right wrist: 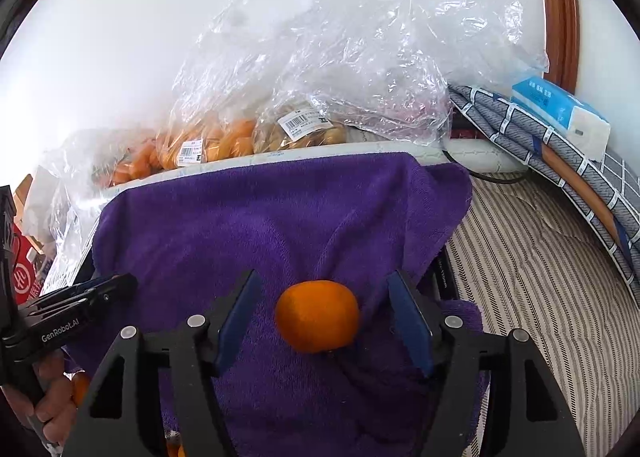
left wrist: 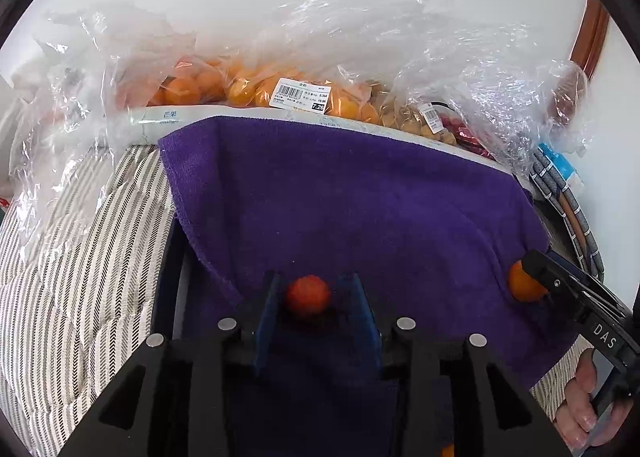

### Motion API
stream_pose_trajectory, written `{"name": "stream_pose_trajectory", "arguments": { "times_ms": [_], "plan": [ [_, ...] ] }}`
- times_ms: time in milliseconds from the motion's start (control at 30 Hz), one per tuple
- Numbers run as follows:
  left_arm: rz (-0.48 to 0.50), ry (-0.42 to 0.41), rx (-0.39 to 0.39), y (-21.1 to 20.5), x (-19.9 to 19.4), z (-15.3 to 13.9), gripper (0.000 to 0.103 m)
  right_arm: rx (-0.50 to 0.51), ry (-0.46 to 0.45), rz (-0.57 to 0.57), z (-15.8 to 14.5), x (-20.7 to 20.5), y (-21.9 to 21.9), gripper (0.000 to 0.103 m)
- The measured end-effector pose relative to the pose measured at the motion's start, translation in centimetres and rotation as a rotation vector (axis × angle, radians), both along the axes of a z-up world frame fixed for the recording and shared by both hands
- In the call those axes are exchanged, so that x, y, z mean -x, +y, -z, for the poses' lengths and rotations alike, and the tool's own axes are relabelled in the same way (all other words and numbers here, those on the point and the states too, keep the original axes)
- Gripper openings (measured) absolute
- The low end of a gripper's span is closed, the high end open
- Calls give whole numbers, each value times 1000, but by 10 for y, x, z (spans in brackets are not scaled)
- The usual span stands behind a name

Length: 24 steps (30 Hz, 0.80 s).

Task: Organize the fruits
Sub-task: 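Carry both fruits over the purple towel and lower them onto it, then open both tools to release the fruits on the towel and withdraw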

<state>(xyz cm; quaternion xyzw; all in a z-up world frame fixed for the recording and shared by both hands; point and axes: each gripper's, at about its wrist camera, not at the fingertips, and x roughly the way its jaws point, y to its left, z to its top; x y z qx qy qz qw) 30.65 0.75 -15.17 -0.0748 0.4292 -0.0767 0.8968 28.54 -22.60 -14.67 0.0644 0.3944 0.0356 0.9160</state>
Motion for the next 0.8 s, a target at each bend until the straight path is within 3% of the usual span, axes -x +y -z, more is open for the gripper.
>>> {"name": "stream_pose_trajectory", "arguments": {
  "times_ms": [200,433,700,800],
  "plan": [
    [0,-44,-14,-5,6,-7,50,-5,-26,18,-5,4,-3,67],
    [-22,-58,27,0,8,-12,51,-42,-35,28,-8,7,-8,67],
    [-43,-98,37,3,16,-26,51,10,-100,41,-18,17,-3,67],
    [-41,-124,45,2,21,-35,50,5,-78,36,-22,16,-3,67]
  ]
}}
